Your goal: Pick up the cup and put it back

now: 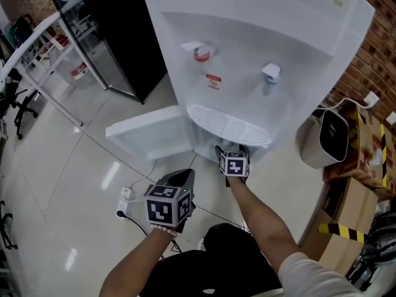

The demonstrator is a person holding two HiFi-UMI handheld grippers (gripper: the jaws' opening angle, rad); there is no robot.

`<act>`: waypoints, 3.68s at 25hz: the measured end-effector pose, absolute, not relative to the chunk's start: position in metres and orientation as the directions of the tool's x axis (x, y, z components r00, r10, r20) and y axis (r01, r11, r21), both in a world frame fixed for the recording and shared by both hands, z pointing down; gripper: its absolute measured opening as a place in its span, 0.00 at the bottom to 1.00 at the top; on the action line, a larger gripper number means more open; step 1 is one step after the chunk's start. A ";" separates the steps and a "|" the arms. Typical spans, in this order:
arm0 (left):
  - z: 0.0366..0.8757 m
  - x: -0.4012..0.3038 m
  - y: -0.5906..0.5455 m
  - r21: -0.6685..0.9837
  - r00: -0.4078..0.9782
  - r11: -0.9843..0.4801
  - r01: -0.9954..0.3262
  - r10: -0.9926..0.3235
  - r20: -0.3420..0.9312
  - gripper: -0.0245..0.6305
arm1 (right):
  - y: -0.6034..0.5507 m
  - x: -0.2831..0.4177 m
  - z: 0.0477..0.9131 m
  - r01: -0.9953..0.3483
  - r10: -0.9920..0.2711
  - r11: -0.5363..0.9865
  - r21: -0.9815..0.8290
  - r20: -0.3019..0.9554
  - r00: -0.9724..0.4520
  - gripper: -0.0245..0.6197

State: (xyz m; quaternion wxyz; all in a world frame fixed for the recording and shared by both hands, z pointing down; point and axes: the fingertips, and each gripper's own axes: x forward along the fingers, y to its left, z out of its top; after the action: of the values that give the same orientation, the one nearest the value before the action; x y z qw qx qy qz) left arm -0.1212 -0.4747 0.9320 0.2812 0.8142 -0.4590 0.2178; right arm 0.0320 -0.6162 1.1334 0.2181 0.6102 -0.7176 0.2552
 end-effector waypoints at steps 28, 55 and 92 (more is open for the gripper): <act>0.894 -0.108 -0.472 0.230 0.440 -0.384 -0.894 -0.663 0.606 0.04 | -0.565 0.020 1.067 -0.958 -0.752 0.287 -0.007 0.617 -0.230 0.57; 0.574 -0.090 -0.269 0.253 0.265 -0.121 -0.960 -0.684 0.679 0.04 | -0.337 0.068 0.619 -0.912 -0.716 0.408 -0.040 0.605 -0.347 0.57; 0.444 -0.115 0.132 0.288 0.294 -0.159 -0.944 -0.801 0.521 0.04 | 0.105 0.056 0.466 -0.879 -0.726 0.477 0.006 0.566 -0.390 0.57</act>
State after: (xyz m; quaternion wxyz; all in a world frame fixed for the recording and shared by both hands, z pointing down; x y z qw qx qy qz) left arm -0.1154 0.1317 0.4440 0.2881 0.7510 -0.5810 0.1242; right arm 0.0558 0.1045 0.4660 0.2560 0.4892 -0.8203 0.1493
